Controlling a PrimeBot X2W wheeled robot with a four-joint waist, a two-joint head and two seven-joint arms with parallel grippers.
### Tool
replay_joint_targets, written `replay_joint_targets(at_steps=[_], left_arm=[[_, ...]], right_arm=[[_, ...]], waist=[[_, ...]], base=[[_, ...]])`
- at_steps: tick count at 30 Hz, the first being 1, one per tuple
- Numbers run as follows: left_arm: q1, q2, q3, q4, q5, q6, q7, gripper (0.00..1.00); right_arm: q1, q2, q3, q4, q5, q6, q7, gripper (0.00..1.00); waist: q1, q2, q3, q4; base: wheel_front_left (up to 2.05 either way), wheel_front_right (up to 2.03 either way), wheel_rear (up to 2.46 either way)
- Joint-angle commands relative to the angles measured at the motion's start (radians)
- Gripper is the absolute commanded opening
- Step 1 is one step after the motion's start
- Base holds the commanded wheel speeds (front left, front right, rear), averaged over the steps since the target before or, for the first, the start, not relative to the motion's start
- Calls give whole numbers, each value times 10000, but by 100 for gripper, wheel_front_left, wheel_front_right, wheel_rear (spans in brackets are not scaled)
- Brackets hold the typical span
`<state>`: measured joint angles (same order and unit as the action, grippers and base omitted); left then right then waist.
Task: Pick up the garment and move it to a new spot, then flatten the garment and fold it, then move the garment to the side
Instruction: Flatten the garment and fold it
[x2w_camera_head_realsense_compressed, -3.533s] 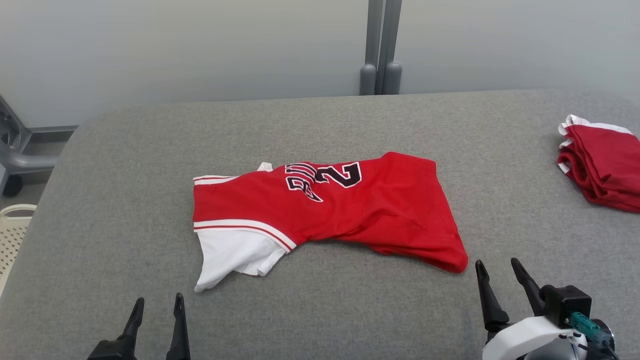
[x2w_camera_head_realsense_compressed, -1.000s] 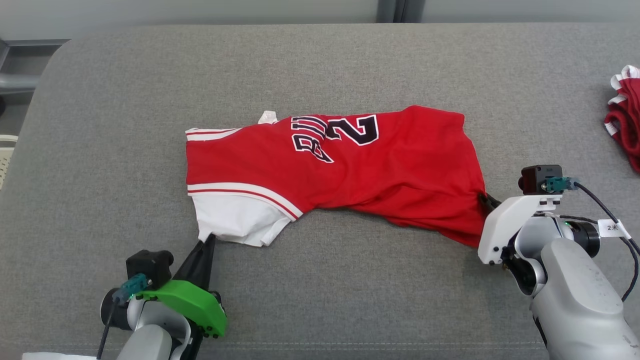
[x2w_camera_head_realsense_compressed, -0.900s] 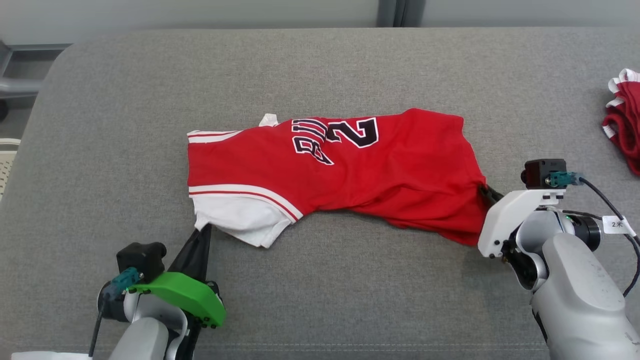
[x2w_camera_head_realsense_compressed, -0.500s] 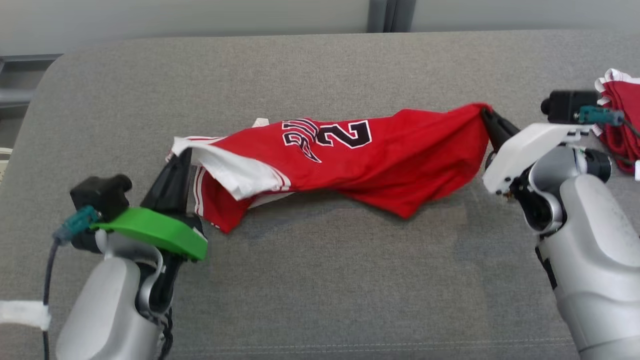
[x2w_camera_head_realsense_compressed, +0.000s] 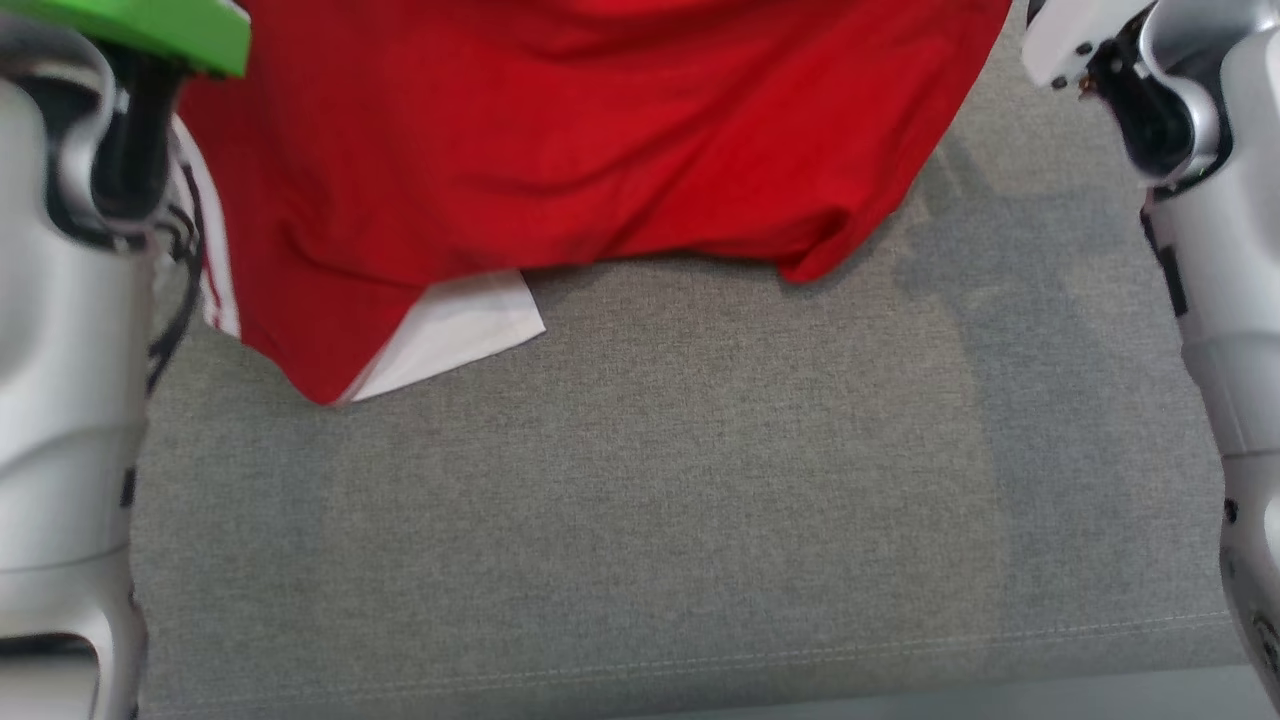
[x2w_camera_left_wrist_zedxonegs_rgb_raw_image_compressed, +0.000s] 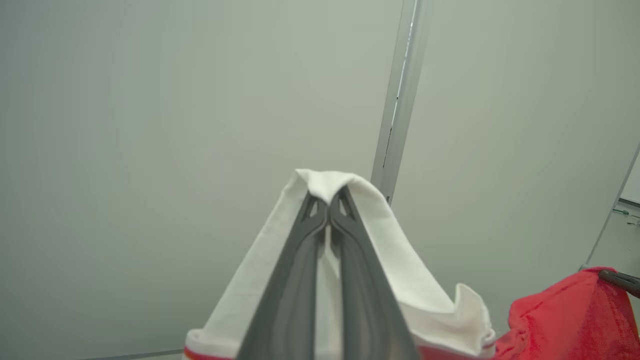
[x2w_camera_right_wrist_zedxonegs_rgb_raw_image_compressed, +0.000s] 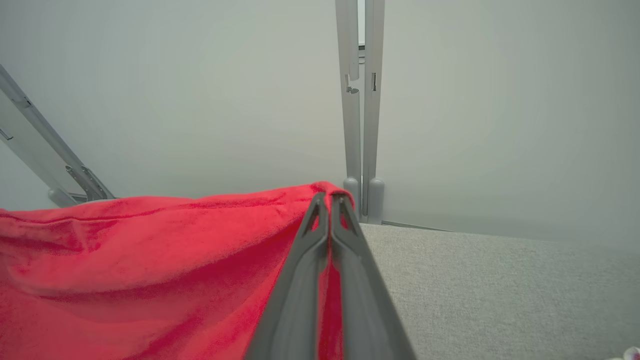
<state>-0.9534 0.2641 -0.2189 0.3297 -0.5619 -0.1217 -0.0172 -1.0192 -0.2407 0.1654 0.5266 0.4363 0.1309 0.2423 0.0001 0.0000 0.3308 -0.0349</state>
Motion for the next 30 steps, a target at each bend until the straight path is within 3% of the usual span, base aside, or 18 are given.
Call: replay_joint_targets(at_steps=[1, 9, 17, 23, 30], left_arm=[[-1238, 179, 135, 36, -69, 16, 168, 0], [-5459, 265, 499, 136, -443, -13, 686, 0], [-7864, 15, 796, 779, -255, 107, -452, 0], [-8241, -167, 626, 1131, -26, 15, -1740, 0], [-6589, -8, 154, 1317, -460, -79, -1989, 0]], right_arm=[[-944, -111, 89, 237, -112, -5, -261, 0], [-4178, -131, -185, 1117, -880, -5, -1284, 0], [-6242, 151, -1408, 2034, -2206, -5, -3074, 0], [-7008, 348, -1888, 2695, -3416, -7, -4099, 0], [-6392, 112, -274, 3389, -3367, -8, -3899, 0]], waist=[[-1, 0, 1412, -540], [-1, 0, 3251, -820], [-1, 0, 3774, -953], [-1, 0, 3813, -860], [-1, 0, 3985, -678]], base=[[0, 0, 0], [0, 0, 0], [0, 0, 0], [0, 0, 0], [0, 0, 0]])
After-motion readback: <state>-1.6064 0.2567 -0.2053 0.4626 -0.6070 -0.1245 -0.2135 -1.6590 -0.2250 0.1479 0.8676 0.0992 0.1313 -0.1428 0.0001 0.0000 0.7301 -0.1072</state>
